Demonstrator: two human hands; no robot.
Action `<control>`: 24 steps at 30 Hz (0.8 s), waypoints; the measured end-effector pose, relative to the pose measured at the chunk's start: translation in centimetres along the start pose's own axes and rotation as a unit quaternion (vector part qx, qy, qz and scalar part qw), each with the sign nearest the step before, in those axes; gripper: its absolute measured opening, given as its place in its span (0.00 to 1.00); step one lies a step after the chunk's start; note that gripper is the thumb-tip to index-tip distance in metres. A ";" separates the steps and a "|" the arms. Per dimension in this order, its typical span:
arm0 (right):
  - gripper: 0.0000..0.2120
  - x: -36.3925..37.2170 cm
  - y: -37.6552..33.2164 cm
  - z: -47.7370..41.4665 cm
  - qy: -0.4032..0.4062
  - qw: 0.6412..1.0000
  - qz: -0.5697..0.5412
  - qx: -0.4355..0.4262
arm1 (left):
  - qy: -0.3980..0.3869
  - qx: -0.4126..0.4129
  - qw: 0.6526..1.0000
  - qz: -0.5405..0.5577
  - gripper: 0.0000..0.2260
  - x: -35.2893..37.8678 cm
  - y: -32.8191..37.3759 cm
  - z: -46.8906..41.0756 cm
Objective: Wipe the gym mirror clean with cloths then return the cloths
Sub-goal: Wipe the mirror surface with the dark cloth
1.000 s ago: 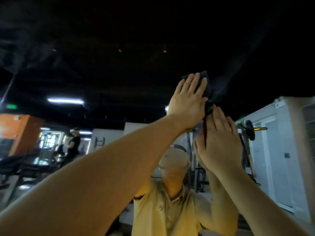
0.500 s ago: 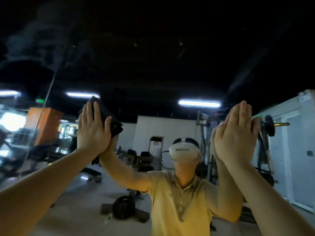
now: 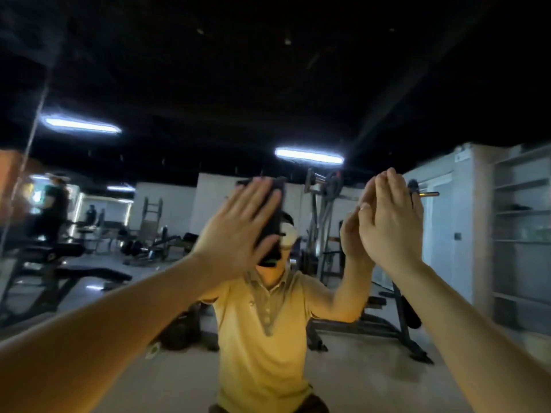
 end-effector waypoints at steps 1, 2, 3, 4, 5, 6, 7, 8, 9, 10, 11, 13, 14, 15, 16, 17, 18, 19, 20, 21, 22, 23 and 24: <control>0.28 -0.1 0.0 0.5 0.004 1.000 0.008 -0.001 | -0.002 -0.038 0.999 0.000 0.34 0.1 -2.4 0.8; 0.28 -0.4 0.2 0.9 0.013 1.000 0.013 0.004 | -0.003 -0.067 0.998 0.002 0.34 0.2 -4.1 1.4; 0.28 -0.8 0.8 1.1 0.023 0.999 0.014 0.018 | 0.000 -0.087 0.996 0.005 0.34 0.1 -4.8 1.6; 0.28 -1.1 1.6 1.3 0.029 0.999 0.011 0.035 | 0.008 -0.104 0.994 0.012 0.34 0.0 -4.8 1.4; 0.28 -1.2 2.5 1.5 0.028 0.998 0.007 0.048 | 0.019 -0.127 0.991 0.027 0.34 -0.3 -4.5 1.0; 0.29 -1.0 3.3 1.7 0.013 0.999 0.004 0.052 | 0.032 -0.152 0.987 0.049 0.34 -0.6 -3.9 0.4; 0.31 -0.4 3.8 1.9 -0.011 0.999 0.008 0.048 | 0.045 -0.171 0.982 0.069 0.33 -1.0 -3.0 -0.4; 0.32 0.3 4.2 2.2 -0.037 0.999 0.018 0.034 | 0.053 -0.177 0.979 0.081 0.33 -1.5 -1.8 -1.5; 0.33 0.9 4.4 2.5 -0.059 0.998 0.030 0.012 | 0.055 -0.171 0.980 0.082 0.33 -1.9 -0.1 -2.7; 0.33 1.1 4.7 2.7 -0.074 0.996 0.039 -0.016 | 0.053 -0.156 0.983 0.076 0.33 -2.3 1.7 -4.1; 0.33 0.9 5.0 2.7 -0.081 0.995 0.041 -0.049 | 0.054 -0.140 0.986 0.069 0.34 -2.7 3.6 -5.5; 0.34 -0.1 6.2 2.8 -0.078 0.990 0.039 -0.113 | 0.057 -0.116 0.989 0.070 0.34 -3.7 7.4 -8.7; 0.34 -0.6 7.2 2.8 -0.072 0.987 0.050 -0.138 | 0.056 -0.106 0.990 0.072 0.34 -4.3 9.1 -10.4; 0.33 -1.0 8.7 2.8 -0.065 0.985 0.061 -0.147 | 0.053 -0.092 0.992 0.071 0.34 -4.9 10.7 -11.9; 0.32 -1.6 11.3 2.4 -0.055 0.986 0.068 -0.139 | 0.052 -0.076 0.994 0.062 0.34 -5.5 12.4 -13.7; 0.31 -2.1 13.6 1.7 -0.042 0.990 0.071 -0.117 | 0.044 -0.064 0.996 0.052 0.34 -5.9 13.0 -15.1; 0.29 -2.5 15.8 0.7 -0.033 0.994 0.065 -0.082 | 0.038 -0.059 0.997 0.040 0.34 -6.4 12.9 -16.2; 0.29 -2.9 18.4 -0.3 -0.027 0.997 0.057 -0.046 | 0.036 -0.063 0.997 0.026 0.34 -7.0 12.8 -17.6; 0.29 -3.0 20.5 -1.0 -0.023 0.998 0.049 -0.020 | 0.035 -0.078 0.996 0.020 0.35 -7.6 12.5 -18.9; 0.29 -2.8 21.9 -1.6 -0.017 0.999 0.049 -0.013 | 0.033 -0.102 0.994 0.027 0.35 -8.2 12.0 -20.1; 0.28 -2.3 22.6 -2.0 -0.006 0.998 0.052 -0.020 | 0.034 -0.133 0.990 0.043 0.35 -8.7 11.7 -21.1; 0.28 -1.7 22.9 -2.1 0.008 0.998 0.051 -0.035 | 0.035 -0.164 0.984 0.064 0.34 -9.2 11.9 -22.0; 0.28 -1.2 23.1 -2.2 0.020 0.998 0.039 -0.049 | 0.039 -0.185 0.979 0.078 0.34 -9.5 12.9 -22.9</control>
Point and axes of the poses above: each hand's wrist, its own z-axis away from the middle knuckle, its own x-axis out of the palm, y = z × x, the point moved 9 cm from there along -z, towards the middle knuckle, and after that the axes turned 14 degrees about -y, right-handed, at the moved point
